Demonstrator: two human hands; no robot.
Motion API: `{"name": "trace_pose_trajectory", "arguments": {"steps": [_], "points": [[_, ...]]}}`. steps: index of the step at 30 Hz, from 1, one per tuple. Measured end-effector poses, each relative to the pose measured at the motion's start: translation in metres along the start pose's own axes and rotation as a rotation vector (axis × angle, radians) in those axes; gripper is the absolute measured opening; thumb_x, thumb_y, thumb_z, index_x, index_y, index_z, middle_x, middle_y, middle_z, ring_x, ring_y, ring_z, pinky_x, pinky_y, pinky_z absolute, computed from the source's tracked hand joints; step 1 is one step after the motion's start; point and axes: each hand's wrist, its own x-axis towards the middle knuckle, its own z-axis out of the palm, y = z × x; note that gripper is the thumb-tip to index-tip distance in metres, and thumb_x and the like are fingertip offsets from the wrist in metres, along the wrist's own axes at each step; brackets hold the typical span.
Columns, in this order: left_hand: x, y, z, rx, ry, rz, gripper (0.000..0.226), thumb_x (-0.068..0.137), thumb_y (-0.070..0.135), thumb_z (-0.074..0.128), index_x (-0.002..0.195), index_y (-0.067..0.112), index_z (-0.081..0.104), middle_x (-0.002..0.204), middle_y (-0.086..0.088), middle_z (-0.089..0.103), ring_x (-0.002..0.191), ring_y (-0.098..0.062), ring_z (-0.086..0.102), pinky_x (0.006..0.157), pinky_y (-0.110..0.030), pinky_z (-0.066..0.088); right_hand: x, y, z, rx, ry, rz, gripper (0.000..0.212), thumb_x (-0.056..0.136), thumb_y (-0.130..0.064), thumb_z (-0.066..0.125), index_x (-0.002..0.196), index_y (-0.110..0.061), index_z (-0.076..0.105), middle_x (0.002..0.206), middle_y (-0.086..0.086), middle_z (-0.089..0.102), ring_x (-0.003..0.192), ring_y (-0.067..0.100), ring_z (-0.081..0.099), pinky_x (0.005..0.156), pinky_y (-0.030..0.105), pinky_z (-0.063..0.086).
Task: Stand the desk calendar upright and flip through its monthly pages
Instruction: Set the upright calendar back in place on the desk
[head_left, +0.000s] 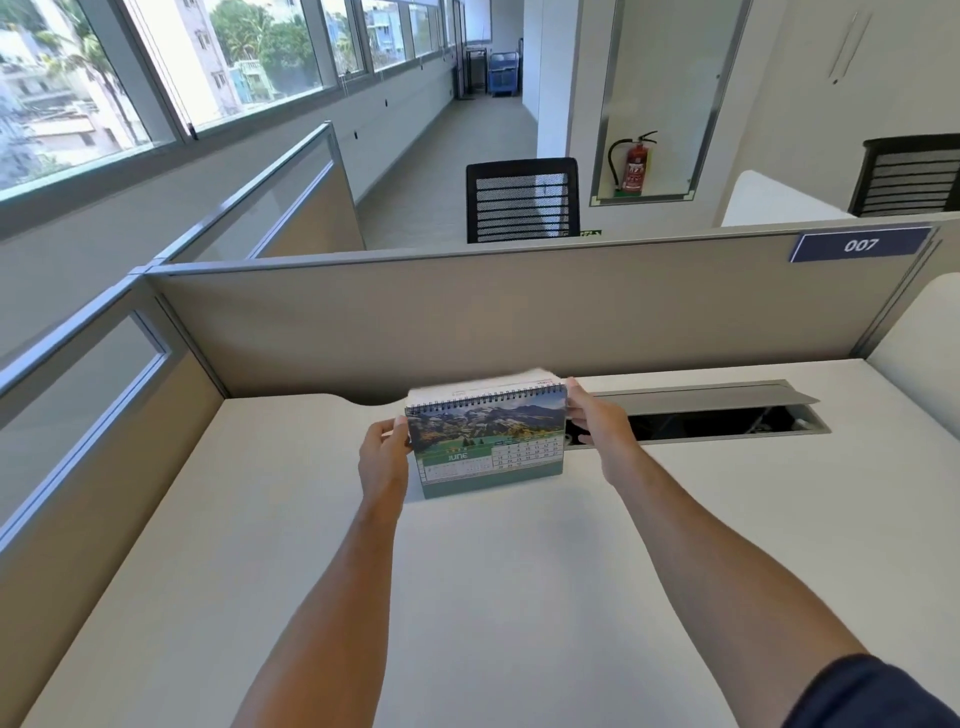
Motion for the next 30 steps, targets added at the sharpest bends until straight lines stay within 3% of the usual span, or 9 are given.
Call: {"name": "trace_pose_trajectory", "arguments": {"steps": [3, 7, 12, 17, 23, 27, 30], "points": [[0.007, 0.006, 0.003, 0.097, -0.022, -0.044, 0.028, 0.103, 0.041, 0.051, 0.115, 0.016, 0.057, 0.124, -0.015, 0.068, 0.113, -0.033, 0.065, 0.104, -0.052, 0.048, 0.006, 0.003, 0.009, 0.026, -0.026, 0.002, 0.073, 0.082, -0.075, 0.065, 0.115, -0.01, 0.072, 0.119, 0.007, 0.072, 0.114, 0.028, 0.065, 0.109, 0.048, 0.046], [0.009, 0.019, 0.011, 0.151, -0.007, -0.062, 0.055, 0.102, 0.059, 0.034, 0.121, 0.013, 0.058, 0.123, -0.013, 0.066, 0.114, -0.036, 0.063, 0.103, -0.053, 0.049, 0.011, -0.008, 0.022, -0.072, 0.036, -0.061, 0.058, 0.091, -0.075, 0.052, 0.088, -0.017, 0.058, 0.096, 0.002, 0.056, 0.089, 0.023, 0.053, 0.083, 0.04, 0.041], [0.013, 0.025, 0.016, 0.272, 0.006, -0.047, 0.055, 0.102, 0.059, 0.033, 0.103, 0.015, 0.066, 0.11, -0.014, 0.071, 0.109, -0.037, 0.064, 0.099, -0.051, 0.052, 0.021, -0.01, 0.033, -0.215, 0.028, -0.13, 0.052, 0.102, -0.061, 0.044, 0.123, -0.018, 0.063, 0.112, 0.001, 0.056, 0.103, 0.024, 0.052, 0.088, 0.038, 0.04], [0.017, 0.028, 0.019, 0.321, 0.029, -0.049, 0.049, 0.102, 0.055, 0.035, 0.097, 0.017, 0.066, 0.105, -0.013, 0.072, 0.106, -0.036, 0.064, 0.098, -0.049, 0.053, 0.028, -0.008, 0.034, -0.187, 0.01, -0.116, 0.034, 0.101, -0.052, 0.048, 0.109, -0.021, 0.06, 0.114, 0.005, 0.06, 0.102, 0.023, 0.053, 0.086, 0.036, 0.039], [0.014, 0.028, 0.019, 0.345, 0.022, -0.027, 0.045, 0.103, 0.05, 0.036, 0.097, 0.014, 0.063, 0.103, -0.014, 0.071, 0.104, -0.036, 0.065, 0.098, -0.05, 0.052, 0.025, -0.006, 0.03, -0.14, -0.048, -0.052, 0.062, 0.101, -0.059, 0.048, 0.145, -0.017, 0.054, 0.129, 0.001, 0.051, 0.112, 0.022, 0.046, 0.094, 0.039, 0.037], [0.011, 0.029, 0.014, 0.42, 0.088, 0.029, 0.044, 0.101, 0.05, 0.039, 0.108, 0.014, 0.063, 0.112, -0.011, 0.069, 0.1, -0.031, 0.062, 0.083, -0.038, 0.047, 0.022, -0.001, 0.027, -0.208, -0.02, -0.09, 0.072, 0.096, -0.071, 0.044, 0.138, -0.014, 0.057, 0.138, 0.007, 0.058, 0.109, 0.024, 0.051, 0.092, 0.041, 0.041], [0.003, 0.028, 0.012, 0.517, 0.134, 0.039, 0.051, 0.098, 0.061, 0.037, 0.114, 0.021, 0.063, 0.118, -0.006, 0.052, 0.093, -0.031, 0.06, 0.086, -0.037, 0.045, 0.017, 0.004, 0.02, -0.38, 0.07, -0.178, 0.079, 0.09, -0.082, 0.036, 0.125, -0.016, 0.062, 0.129, 0.008, 0.064, 0.108, 0.026, 0.061, 0.09, 0.048, 0.048]]}}
